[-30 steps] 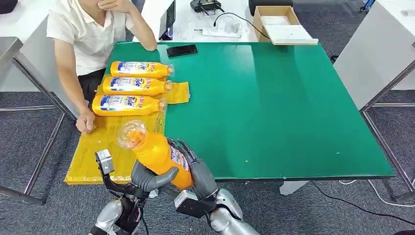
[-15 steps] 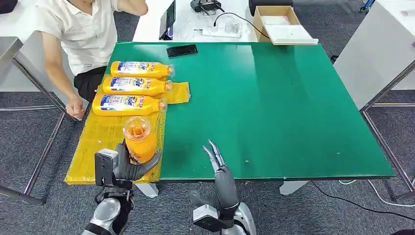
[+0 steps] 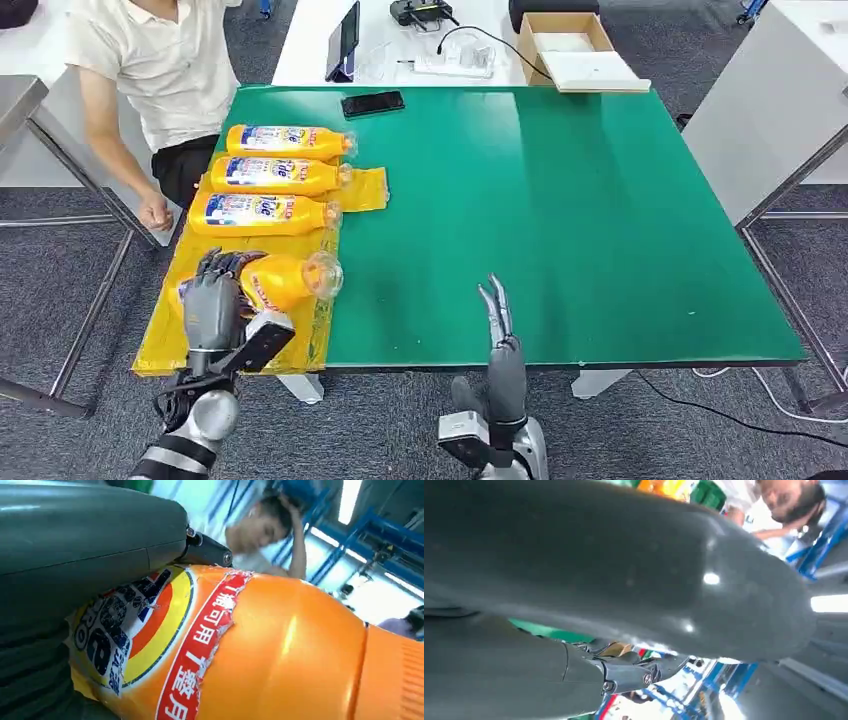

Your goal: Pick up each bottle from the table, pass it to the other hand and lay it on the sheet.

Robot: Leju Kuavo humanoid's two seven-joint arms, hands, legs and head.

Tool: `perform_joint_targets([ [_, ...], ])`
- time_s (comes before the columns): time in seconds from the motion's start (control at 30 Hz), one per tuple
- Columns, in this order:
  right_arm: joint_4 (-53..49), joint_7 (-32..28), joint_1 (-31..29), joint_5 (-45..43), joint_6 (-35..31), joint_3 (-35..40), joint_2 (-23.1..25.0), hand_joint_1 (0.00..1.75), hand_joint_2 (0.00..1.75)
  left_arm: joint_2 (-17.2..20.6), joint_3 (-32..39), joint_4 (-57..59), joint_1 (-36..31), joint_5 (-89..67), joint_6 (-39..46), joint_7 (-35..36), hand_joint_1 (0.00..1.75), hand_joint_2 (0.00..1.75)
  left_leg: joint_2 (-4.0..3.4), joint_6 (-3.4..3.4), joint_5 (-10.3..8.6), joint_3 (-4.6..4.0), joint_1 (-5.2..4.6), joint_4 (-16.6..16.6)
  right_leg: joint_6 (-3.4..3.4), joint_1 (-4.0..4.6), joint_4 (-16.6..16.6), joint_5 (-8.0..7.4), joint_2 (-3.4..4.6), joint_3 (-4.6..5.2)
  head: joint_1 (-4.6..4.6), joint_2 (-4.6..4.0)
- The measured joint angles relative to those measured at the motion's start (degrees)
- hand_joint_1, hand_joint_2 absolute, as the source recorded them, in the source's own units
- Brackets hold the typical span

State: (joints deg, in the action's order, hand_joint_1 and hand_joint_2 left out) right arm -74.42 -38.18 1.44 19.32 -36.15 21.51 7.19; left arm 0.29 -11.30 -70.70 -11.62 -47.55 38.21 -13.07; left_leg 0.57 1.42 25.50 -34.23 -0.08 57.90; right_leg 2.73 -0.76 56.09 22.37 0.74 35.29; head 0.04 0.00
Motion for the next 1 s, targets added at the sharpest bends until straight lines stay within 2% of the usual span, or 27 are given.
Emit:
perform_joint_targets([
  [0.1,-0.63,0.00,0.00,-1.59,0.13,-0.92,0.22,0.00,0.00,0.74,1.33,5.46,-3.12,-0.12,-4.51,0.83,1.75,1.75,-0.02,0.00,-0.01,0.00,0.00,0.00,0.01,-0.01,0.01,-0.02,0.01,-0.02,0.00,0.00],
  [0.5,0.11,0.00,-0.54,-1.66,1.36,-1.64,2.14,0.00,0.00,0.83,1.68,23.93,-13.60,-5.76,-11.15,5.77,1.75,1.75,0.00,0.00,-0.01,-0.02,-0.01,0.00,0.01,-0.01,0.01,-0.02,0.00,0.00,0.00,-0.02],
  [0.73,1.97,0.00,-0.86,-1.99,1.70,-1.66,2.80,0.00,0.00,0.68,1.18,28.47,-17.11,-5.30,-15.24,5.07,1.75,1.75,0.05,0.00,-0.01,0.00,-0.01,0.00,0.00,-0.01,0.01,-0.02,-0.01,-0.03,-0.02,0.00],
  [0.77,2.14,0.00,-0.88,-2.01,1.70,-1.66,2.82,0.00,0.00,0.68,1.14,28.69,-17.28,-5.28,-15.45,5.00,0.56,1.75,0.05,0.00,-0.01,0.00,-0.01,0.00,0.00,-0.01,0.01,-0.02,-0.01,-0.04,0.00,0.00],
  [0.8,2.32,0.00,-0.89,-2.03,1.70,-1.66,2.82,0.00,0.00,0.68,1.07,28.93,-17.43,-5.23,-15.52,4.96,0.16,1.75,0.05,0.00,-0.01,0.00,-0.01,0.00,0.00,-0.01,0.01,-0.02,-0.01,-0.04,0.00,0.00],
  [0.87,2.60,0.00,-0.91,-2.03,1.70,-1.66,2.82,0.00,0.00,0.70,0.89,29.24,-17.62,-5.21,-15.69,4.91,0.00,1.75,0.05,0.00,-0.02,0.01,-0.01,0.00,0.00,-0.01,0.01,-0.02,-0.01,-0.06,0.00,0.00],
  [1.0,3.24,0.00,-1.17,-1.72,1.73,-1.66,2.84,0.00,0.00,0.85,-0.11,29.28,-17.62,-5.21,-18.95,4.17,0.00,1.75,0.05,0.03,-0.04,0.03,-0.01,0.00,0.01,-0.02,0.02,-0.02,-0.01,-0.09,-0.02,0.00],
])
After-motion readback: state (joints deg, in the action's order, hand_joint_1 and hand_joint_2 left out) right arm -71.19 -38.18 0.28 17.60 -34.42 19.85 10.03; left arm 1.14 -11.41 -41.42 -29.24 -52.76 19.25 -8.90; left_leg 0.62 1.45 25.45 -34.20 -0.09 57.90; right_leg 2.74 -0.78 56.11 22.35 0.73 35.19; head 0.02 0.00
